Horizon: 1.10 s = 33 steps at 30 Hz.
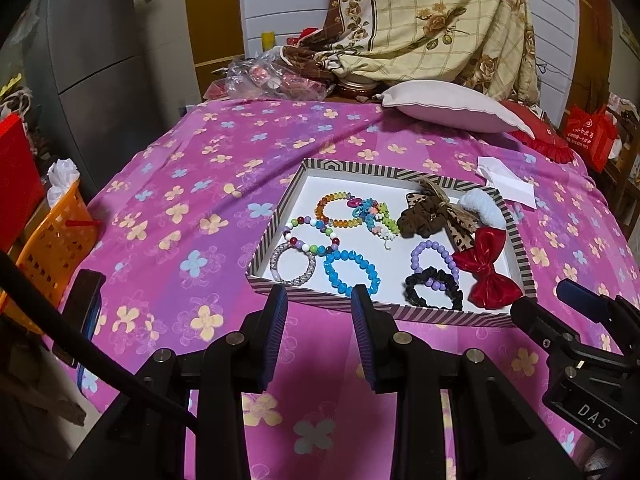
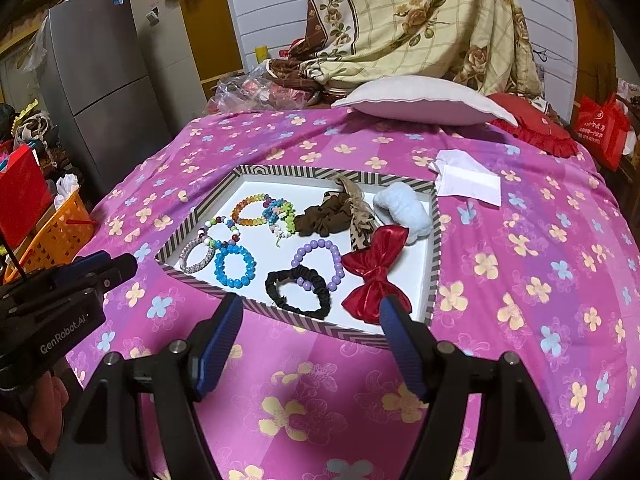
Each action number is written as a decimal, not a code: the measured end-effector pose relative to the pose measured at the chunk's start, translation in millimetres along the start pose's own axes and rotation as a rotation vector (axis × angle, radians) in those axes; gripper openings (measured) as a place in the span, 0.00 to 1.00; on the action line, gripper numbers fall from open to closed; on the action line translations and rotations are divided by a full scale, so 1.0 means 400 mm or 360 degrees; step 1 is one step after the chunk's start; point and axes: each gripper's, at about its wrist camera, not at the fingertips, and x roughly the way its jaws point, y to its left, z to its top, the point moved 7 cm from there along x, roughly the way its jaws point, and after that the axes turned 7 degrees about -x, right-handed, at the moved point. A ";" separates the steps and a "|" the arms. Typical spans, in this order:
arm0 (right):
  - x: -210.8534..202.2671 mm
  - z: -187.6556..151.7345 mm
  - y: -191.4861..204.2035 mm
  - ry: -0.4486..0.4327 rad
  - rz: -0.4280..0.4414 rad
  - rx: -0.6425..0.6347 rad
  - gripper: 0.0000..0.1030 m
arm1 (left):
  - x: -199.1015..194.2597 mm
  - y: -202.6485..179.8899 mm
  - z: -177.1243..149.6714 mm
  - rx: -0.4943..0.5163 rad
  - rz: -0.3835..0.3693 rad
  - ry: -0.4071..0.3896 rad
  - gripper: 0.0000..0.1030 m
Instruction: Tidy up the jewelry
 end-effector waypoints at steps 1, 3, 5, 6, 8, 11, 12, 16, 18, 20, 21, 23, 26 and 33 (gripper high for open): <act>0.003 0.000 -0.001 0.0003 0.0001 0.0001 0.72 | 0.001 0.001 -0.001 0.0000 0.0002 0.0003 0.48; 0.008 -0.002 0.000 0.0007 0.0004 0.0000 0.72 | 0.006 -0.001 -0.003 -0.0001 0.0006 0.0008 0.48; 0.012 -0.001 -0.004 0.0011 0.0005 0.0000 0.72 | 0.011 -0.001 -0.003 -0.0004 0.0011 0.0014 0.48; 0.013 -0.001 -0.003 0.0012 0.0006 0.0000 0.72 | 0.013 -0.001 -0.002 -0.0007 0.0011 0.0017 0.48; 0.016 0.000 -0.005 0.0014 0.0007 0.0001 0.72 | 0.016 -0.003 -0.003 -0.0010 0.0013 0.0019 0.48; 0.018 -0.001 -0.007 0.0018 0.0007 -0.0001 0.72 | 0.017 -0.002 -0.004 -0.0004 0.0012 0.0021 0.48; 0.019 -0.002 -0.007 0.0020 0.0008 -0.0002 0.72 | 0.019 -0.002 -0.004 -0.0003 0.0013 0.0023 0.48; 0.023 -0.003 -0.007 0.0023 0.0011 -0.0008 0.72 | 0.022 -0.001 -0.006 -0.0005 0.0015 0.0026 0.48; 0.024 -0.003 -0.008 0.0021 0.0010 -0.0007 0.72 | 0.023 0.000 -0.008 -0.0005 0.0021 0.0025 0.48; 0.023 -0.003 -0.008 0.0021 0.0012 -0.0006 0.72 | 0.024 0.000 -0.009 -0.0004 0.0020 0.0026 0.48; 0.024 -0.004 -0.007 0.0021 0.0013 -0.0006 0.72 | 0.024 0.000 -0.009 -0.0003 0.0020 0.0026 0.48; 0.023 -0.003 -0.007 0.0024 0.0012 -0.0009 0.72 | 0.024 0.000 -0.009 -0.0004 0.0024 0.0025 0.48; 0.027 -0.003 -0.008 0.0031 0.0014 -0.0018 0.72 | 0.025 0.000 -0.010 -0.0008 0.0018 0.0031 0.48; 0.029 -0.003 -0.007 0.0029 0.0012 -0.0015 0.72 | 0.024 0.000 -0.013 0.0002 0.0028 0.0022 0.48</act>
